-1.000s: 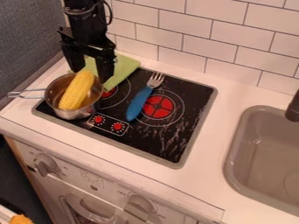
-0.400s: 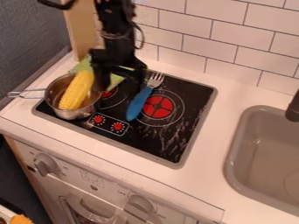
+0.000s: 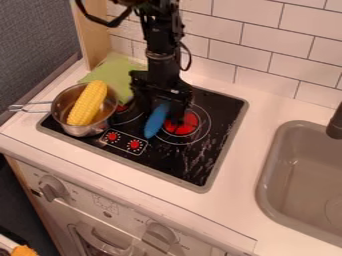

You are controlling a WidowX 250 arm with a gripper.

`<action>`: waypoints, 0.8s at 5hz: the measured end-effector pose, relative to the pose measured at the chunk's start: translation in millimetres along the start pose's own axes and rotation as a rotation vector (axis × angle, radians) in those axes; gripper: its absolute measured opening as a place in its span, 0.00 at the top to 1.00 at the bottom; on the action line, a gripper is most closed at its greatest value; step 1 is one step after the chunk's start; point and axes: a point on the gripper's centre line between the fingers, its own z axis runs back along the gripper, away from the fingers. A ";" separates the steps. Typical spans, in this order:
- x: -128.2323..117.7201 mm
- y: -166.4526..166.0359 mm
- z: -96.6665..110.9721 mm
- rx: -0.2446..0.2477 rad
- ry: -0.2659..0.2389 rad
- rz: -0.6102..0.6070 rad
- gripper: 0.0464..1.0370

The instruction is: Move the blue fork to the bottom right corner of the stove

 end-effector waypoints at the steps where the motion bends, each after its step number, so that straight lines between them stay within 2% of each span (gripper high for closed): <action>1: 3.4 -0.8 -3.5 -0.005 0.012 0.006 0.11; 3: -7.1 -15.9 -2.0 0.026 0.024 -0.058 0.65; 4: -20.9 -35.7 14.8 0.022 -0.011 -0.101 0.67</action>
